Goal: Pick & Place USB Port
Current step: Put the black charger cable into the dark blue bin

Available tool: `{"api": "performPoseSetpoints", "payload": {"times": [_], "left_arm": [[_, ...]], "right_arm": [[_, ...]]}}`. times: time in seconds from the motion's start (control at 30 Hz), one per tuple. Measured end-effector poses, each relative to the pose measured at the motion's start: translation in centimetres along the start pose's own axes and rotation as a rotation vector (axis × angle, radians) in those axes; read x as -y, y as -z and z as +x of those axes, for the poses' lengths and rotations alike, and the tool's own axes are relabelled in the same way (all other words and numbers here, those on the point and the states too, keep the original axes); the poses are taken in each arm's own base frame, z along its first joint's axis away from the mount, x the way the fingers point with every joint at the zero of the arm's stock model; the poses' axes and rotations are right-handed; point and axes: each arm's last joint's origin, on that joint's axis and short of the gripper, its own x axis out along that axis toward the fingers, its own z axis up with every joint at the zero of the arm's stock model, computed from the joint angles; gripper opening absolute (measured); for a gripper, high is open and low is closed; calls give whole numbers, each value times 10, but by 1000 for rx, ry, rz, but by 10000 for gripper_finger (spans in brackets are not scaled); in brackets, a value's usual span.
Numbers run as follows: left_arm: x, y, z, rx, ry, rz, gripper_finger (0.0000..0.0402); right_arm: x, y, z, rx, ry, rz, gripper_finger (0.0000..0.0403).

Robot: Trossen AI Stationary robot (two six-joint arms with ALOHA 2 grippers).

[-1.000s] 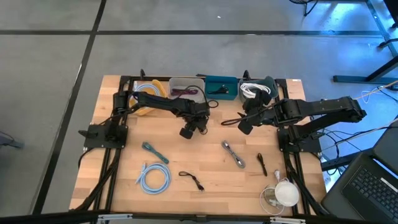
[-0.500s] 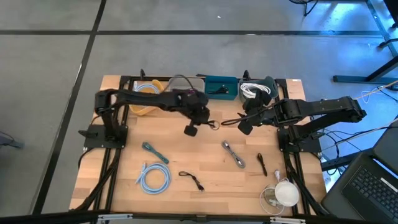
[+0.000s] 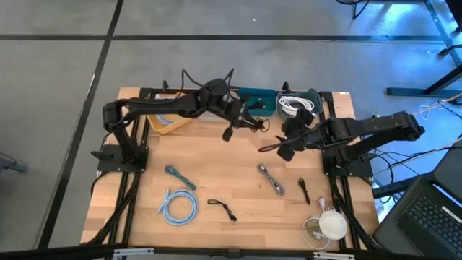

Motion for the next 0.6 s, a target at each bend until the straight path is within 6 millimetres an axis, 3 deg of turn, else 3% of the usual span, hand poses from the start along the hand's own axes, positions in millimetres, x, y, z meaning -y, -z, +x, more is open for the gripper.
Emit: {"api": "performPoseSetpoints", "payload": {"times": [0.27, 0.6], "left_arm": [[-21, 54, -16, 222, 34, -143, 21], [-15, 53, -21, 319, 71, -141, 20]], "right_arm": [[-14, 1, -11, 110, 22, -33, 253], [-24, -30, -18, 378, -26, -71, 252]]}}
